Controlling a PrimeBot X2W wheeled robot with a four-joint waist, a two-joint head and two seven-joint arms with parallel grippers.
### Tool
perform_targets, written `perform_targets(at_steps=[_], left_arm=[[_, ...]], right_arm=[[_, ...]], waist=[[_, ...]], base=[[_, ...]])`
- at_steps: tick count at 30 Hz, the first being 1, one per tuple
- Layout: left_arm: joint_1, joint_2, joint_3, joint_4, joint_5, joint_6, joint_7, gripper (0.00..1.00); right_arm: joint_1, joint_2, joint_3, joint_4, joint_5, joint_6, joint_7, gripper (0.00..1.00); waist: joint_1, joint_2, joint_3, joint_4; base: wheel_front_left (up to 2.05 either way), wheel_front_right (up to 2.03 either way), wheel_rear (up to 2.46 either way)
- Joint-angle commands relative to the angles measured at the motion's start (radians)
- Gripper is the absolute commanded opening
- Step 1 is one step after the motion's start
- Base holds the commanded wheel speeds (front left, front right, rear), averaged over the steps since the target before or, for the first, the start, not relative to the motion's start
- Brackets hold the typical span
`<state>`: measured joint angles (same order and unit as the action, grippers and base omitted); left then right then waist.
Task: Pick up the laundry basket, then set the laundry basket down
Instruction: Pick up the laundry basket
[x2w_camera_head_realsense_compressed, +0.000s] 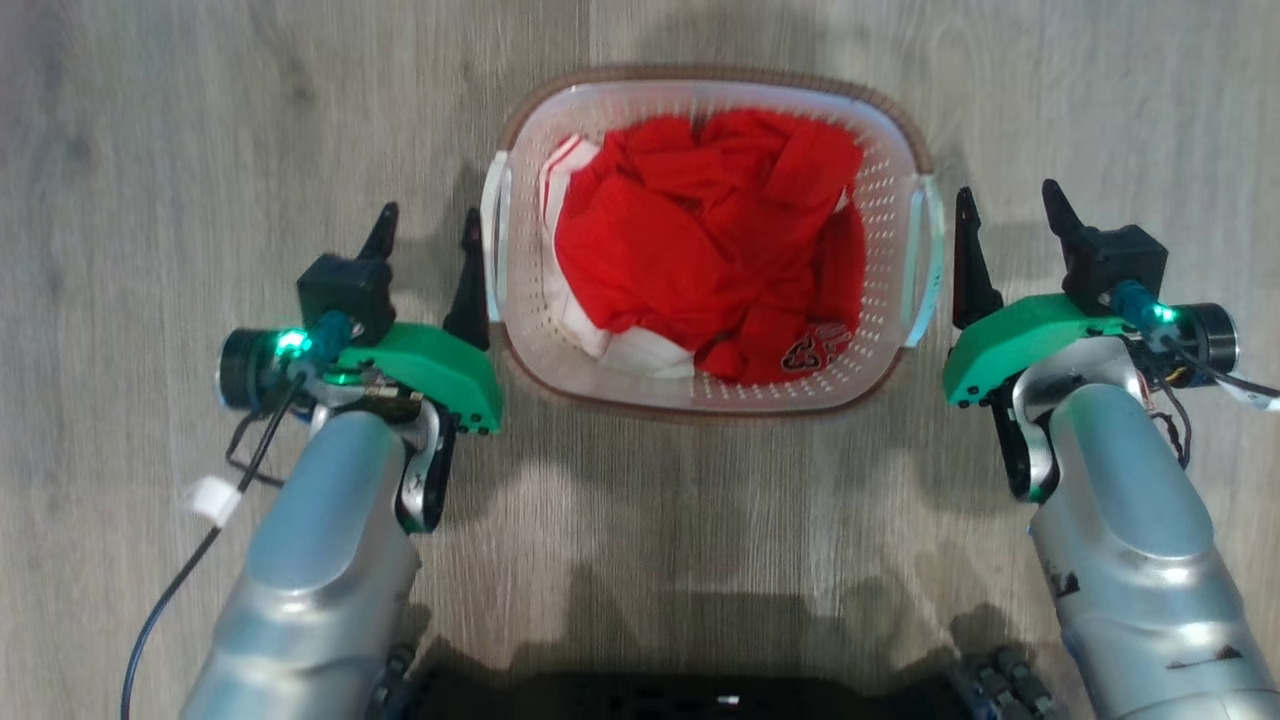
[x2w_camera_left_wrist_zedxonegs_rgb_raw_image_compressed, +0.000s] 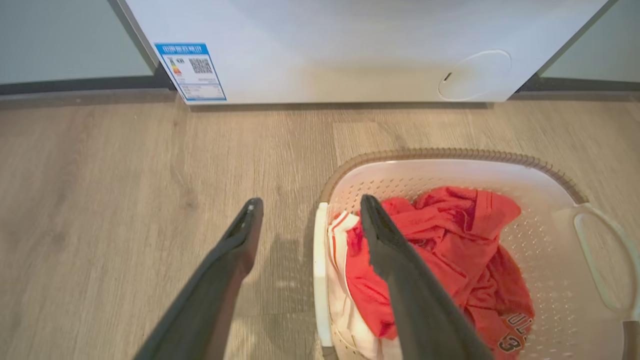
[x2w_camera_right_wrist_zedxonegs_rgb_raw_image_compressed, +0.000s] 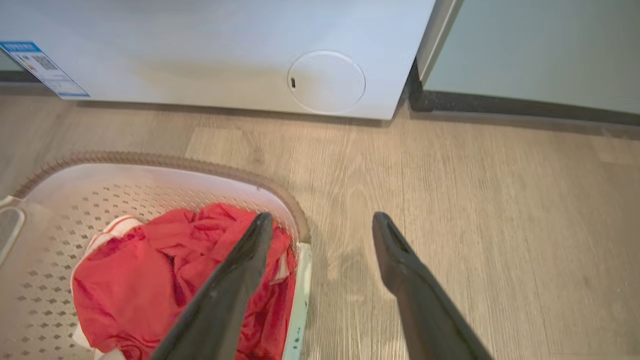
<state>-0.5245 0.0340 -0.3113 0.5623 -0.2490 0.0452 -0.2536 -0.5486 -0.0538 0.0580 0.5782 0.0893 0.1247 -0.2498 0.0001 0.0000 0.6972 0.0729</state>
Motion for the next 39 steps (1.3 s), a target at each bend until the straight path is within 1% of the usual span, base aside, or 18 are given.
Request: perform_targets(at_steps=[1, 8, 17, 23, 29, 39], left_arm=[[-0.012, 0.016, 0.011, -0.001, -0.009, 0.001, -0.008, 1.00], [-0.070, 0.016, -0.046, 0.059, -0.040, 0.000, -0.008, 1.00], [-0.140, 0.016, -0.126, 0.155, -0.089, -0.015, -0.008, 1.00], [-0.200, 0.016, -0.164, 0.220, -0.126, -0.009, -0.008, 1.00], [-0.239, 0.016, -0.184, 0.290, -0.160, -0.003, -0.008, 1.00], [-0.282, 0.016, -0.231, 0.351, -0.198, -0.025, -0.008, 1.00]], right_arm=[[0.009, 0.004, 0.013, -0.005, 0.000, 0.006, -0.012, 1.00], [-0.014, 0.004, 0.010, 0.029, 0.002, 0.006, -0.012, 1.00], [-0.035, 0.004, 0.009, 0.035, 0.002, 0.006, -0.012, 1.00], [-0.055, 0.004, 0.011, 0.035, -0.005, 0.006, -0.012, 1.00], [-0.072, 0.004, 0.029, 0.062, 0.002, 0.006, -0.012, 1.00], [-0.110, 0.004, 0.056, 0.145, 0.026, 0.006, -0.012, 1.00]], waist=[[-0.0001, 0.0000, 0.048, 0.010], [-0.0001, 0.0000, 0.105, 0.015], [-0.0001, 0.0000, 0.171, 0.018], [-0.0001, 0.0000, 0.217, 0.025], [-0.0001, 0.0000, 0.234, 0.033], [-0.0001, 0.0000, 0.251, 0.036]], base=[[0.00, 0.00, 0.00], [0.00, 0.00, 0.00], [0.00, 0.00, 0.00], [0.00, 0.00, 0.00], [0.00, 0.00, 0.00], [0.00, 0.00, 0.00]])
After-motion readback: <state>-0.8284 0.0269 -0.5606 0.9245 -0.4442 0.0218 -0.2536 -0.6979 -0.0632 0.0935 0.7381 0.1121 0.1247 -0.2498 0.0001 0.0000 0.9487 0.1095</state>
